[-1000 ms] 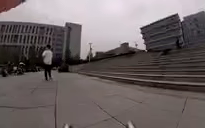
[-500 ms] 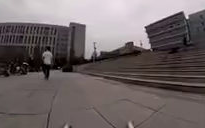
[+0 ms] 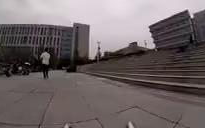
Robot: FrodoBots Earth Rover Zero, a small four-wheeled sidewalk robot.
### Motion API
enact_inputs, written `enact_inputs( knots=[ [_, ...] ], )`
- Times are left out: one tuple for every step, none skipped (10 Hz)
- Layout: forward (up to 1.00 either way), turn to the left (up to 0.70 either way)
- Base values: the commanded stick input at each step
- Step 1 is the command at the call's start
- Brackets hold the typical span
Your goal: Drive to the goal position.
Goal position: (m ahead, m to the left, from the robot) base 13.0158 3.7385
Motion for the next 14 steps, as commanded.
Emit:
enact_inputs(
  knots=[
    [0.7, 0.14],
    [0.7, 0.14],
    [0.7, 0.14],
    [0.7, 0.14],
    [0.7, 0.14],
    [0.7, 0.14],
    [0.7, 0.14],
    [0.7, 0.14],
    [0.7, 0.14],
    [0.7, 0.14],
    [0.7, 0.14],
    [0.7, 0.14],
    [0.7, 0.14],
    [0.7, 0.14]
  ],
)
